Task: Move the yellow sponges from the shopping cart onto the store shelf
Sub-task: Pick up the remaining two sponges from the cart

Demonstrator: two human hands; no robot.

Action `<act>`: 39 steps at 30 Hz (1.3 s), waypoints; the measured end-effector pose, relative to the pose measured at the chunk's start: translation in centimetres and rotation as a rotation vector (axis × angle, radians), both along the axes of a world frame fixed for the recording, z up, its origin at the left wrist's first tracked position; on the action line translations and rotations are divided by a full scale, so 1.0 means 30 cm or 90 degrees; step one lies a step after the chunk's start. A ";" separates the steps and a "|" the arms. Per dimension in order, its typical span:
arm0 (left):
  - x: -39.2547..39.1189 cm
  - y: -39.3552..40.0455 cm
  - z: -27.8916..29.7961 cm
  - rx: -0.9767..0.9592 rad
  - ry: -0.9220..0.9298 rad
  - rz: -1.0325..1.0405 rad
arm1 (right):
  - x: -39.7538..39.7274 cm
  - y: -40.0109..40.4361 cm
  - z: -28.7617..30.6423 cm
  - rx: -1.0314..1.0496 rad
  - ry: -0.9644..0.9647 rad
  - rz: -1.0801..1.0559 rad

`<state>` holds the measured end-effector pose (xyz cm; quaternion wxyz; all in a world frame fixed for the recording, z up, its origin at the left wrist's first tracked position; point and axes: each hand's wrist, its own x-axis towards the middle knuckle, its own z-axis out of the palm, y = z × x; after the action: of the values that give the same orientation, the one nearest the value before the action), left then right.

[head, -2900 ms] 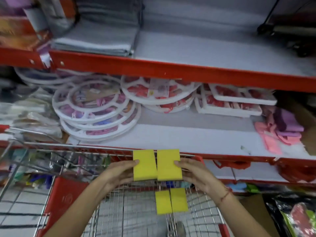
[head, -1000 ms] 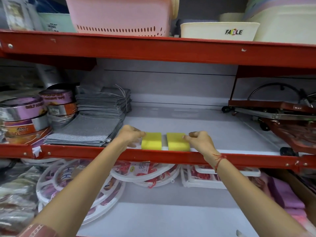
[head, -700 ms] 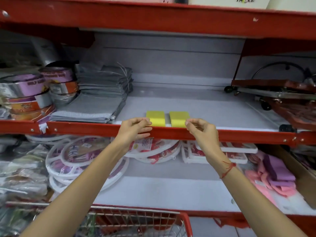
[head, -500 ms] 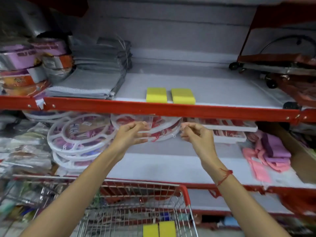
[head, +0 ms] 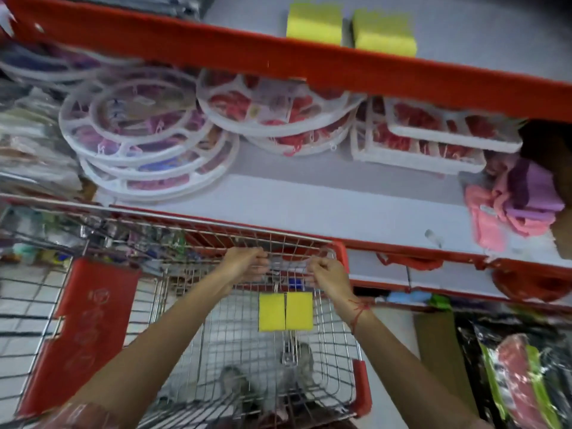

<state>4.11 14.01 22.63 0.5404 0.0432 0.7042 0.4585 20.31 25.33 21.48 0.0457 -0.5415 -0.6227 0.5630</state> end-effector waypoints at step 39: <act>0.135 -0.192 -0.651 -0.296 0.054 -0.033 | 0.067 -0.158 -0.554 -0.063 -0.248 0.060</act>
<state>8.15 8.25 3.11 0.5175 -0.0450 0.8114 0.2681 22.32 20.59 4.88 -0.1287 -0.6117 -0.6159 0.4795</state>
